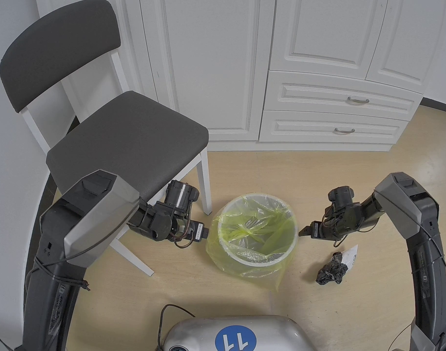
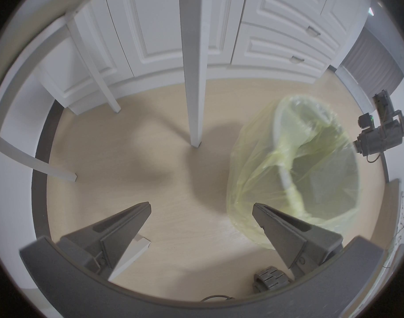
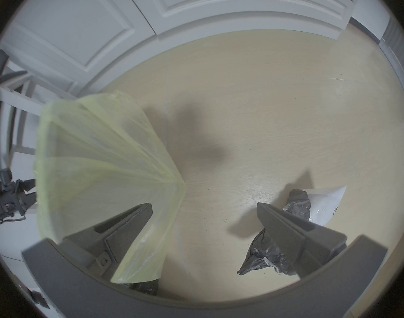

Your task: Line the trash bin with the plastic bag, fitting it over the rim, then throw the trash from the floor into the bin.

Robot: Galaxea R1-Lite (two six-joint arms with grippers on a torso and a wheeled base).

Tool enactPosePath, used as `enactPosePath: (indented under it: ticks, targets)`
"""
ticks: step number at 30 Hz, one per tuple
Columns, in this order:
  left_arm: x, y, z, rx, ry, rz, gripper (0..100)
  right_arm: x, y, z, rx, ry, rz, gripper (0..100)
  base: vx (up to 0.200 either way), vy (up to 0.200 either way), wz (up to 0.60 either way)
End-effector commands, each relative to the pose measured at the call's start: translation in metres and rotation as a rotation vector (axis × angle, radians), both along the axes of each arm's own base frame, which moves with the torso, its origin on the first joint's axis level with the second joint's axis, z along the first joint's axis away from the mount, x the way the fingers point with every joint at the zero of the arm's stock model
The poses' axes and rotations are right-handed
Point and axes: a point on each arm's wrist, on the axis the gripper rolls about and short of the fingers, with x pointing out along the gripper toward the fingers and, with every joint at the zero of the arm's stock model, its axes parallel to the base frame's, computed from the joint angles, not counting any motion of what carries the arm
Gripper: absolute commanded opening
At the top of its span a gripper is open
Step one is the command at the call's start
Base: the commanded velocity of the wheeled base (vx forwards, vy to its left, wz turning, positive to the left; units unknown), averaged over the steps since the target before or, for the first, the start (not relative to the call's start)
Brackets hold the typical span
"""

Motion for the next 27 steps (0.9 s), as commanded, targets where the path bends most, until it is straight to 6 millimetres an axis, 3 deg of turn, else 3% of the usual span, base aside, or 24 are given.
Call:
enactPosePath:
  ticks: [1, 7, 14, 21, 23, 25, 27]
  targets:
    - [-0.021, 0.003, 0.050, -0.060, -0.095, -0.017, 100, -0.010, -0.032, 0.043, 0.046, -0.079, -0.040, 100, 0.000, 0.000, 0.00]
    - [-0.043, -0.010, 0.074, -0.093, -0.152, -0.067, 100, -0.018, -0.042, 0.070, 0.051, -0.110, -0.058, 100, 0.000, 0.000, 0.00]
    - [-0.054, -0.022, 0.097, -0.127, -0.207, -0.103, 100, -0.026, -0.044, 0.095, 0.052, -0.147, -0.057, 100, 0.000, 0.000, 0.00]
    - [-0.075, -0.028, 0.121, -0.181, -0.248, -0.163, 100, -0.049, -0.045, 0.143, 0.052, -0.221, -0.048, 100, 0.000, 0.000, 0.00]
    - [-0.075, -0.028, 0.121, -0.181, -0.248, -0.163, 100, -0.049, -0.045, 0.143, 0.052, -0.221, -0.048, 100, 0.000, 0.000, 0.00]
    - [-0.090, -0.025, 0.135, -0.206, -0.291, -0.179, 100, -0.066, -0.045, 0.165, 0.039, -0.261, -0.023, 100, 0.000, 0.000, 0.00]
    - [-0.098, -0.022, 0.141, -0.217, -0.307, -0.183, 100, -0.075, -0.045, 0.174, 0.027, -0.275, -0.011, 100, 0.000, 0.000, 0.00]
